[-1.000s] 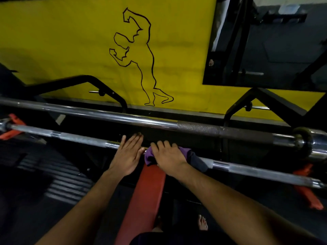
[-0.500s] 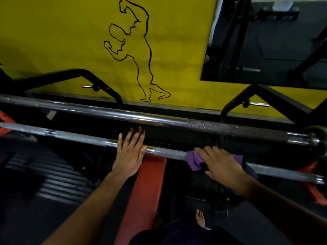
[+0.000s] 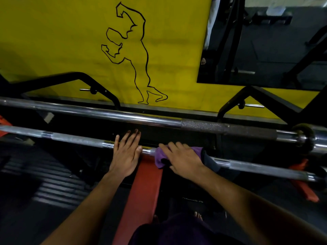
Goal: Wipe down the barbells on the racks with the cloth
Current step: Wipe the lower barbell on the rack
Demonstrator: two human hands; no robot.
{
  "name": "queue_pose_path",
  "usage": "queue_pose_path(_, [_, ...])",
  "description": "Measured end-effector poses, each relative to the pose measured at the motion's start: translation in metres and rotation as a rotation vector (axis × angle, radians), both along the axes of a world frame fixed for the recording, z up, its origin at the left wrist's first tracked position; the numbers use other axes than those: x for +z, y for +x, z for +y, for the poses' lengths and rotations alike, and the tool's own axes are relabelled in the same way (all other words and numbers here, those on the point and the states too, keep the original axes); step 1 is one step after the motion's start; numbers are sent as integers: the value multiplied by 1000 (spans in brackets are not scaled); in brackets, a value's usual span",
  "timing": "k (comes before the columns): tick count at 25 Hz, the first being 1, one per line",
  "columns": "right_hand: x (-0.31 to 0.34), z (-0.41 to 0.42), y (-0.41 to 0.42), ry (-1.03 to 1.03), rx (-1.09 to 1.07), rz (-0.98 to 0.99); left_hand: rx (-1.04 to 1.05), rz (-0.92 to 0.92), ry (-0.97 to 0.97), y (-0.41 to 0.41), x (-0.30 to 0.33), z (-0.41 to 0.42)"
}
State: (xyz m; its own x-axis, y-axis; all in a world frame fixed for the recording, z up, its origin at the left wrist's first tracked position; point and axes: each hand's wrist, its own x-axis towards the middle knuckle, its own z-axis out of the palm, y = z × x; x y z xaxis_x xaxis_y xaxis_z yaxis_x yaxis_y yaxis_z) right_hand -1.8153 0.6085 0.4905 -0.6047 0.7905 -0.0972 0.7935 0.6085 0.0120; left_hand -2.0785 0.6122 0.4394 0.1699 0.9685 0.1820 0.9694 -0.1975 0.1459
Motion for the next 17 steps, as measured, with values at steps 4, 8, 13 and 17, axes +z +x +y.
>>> queue_pose_path(4, [-8, -22, 79, 26, -85, -17, 185, -86, 34, 9, -5, -4])
queue_pose_path(8, [-5, -15, 82, -7, -70, -93, 715, -549, -5, -2, 0, 4])
queue_pose_path(13, [-3, 14, -41, -17, 76, 28, 775, -563, -36, -19, 6, 23])
queue_pose_path(17, [-7, 17, -72, 75, 98, 61, 718, -460, -6, -25, 0, 20])
